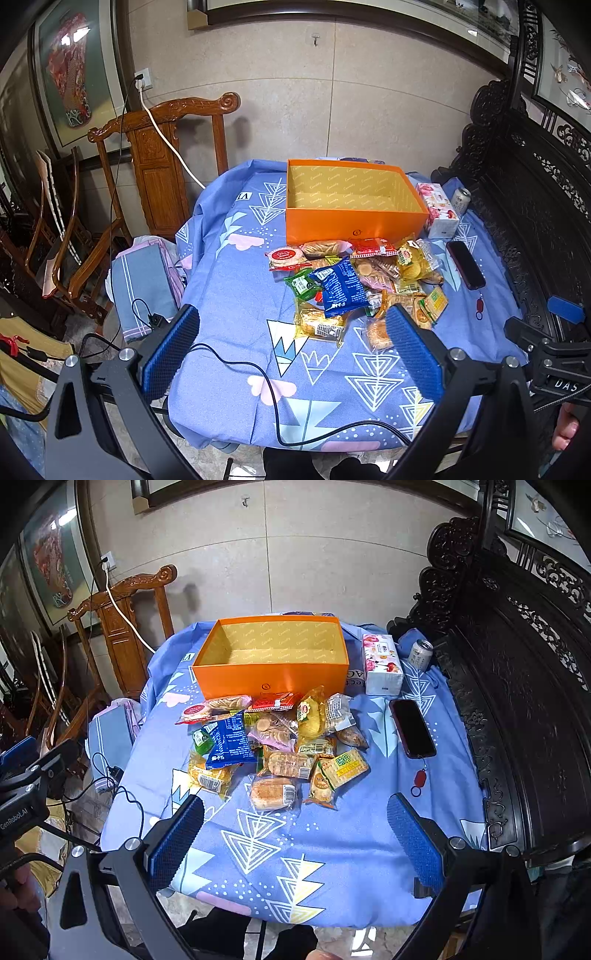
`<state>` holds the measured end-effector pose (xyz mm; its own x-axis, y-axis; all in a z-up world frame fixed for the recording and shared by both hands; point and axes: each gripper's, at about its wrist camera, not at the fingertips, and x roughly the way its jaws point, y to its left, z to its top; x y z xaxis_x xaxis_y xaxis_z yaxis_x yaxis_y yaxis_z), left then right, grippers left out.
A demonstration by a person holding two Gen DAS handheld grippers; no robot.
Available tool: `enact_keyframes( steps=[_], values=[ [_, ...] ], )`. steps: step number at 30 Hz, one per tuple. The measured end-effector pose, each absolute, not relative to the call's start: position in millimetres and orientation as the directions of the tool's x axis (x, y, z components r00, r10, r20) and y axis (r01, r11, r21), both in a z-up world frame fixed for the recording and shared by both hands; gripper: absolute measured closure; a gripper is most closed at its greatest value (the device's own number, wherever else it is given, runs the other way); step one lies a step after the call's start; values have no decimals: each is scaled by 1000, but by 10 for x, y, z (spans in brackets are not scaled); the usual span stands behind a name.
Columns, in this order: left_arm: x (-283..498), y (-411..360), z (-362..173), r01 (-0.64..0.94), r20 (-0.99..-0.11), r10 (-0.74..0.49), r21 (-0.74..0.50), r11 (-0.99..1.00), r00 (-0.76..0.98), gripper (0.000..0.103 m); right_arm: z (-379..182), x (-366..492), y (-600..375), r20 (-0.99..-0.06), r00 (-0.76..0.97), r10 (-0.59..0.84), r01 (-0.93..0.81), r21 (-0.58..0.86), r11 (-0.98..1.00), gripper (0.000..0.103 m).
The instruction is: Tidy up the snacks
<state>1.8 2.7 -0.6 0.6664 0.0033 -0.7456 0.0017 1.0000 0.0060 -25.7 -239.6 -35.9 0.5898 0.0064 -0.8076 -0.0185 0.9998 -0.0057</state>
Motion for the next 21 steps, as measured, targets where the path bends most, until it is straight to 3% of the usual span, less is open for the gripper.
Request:
enact_keyframes(
  steps=[21],
  values=[
    [17,17,-44,3,-748,2,5,1000,664,4,-345,-243,-2392,-810,586,6,-19,-5,1000,3]
  ],
)
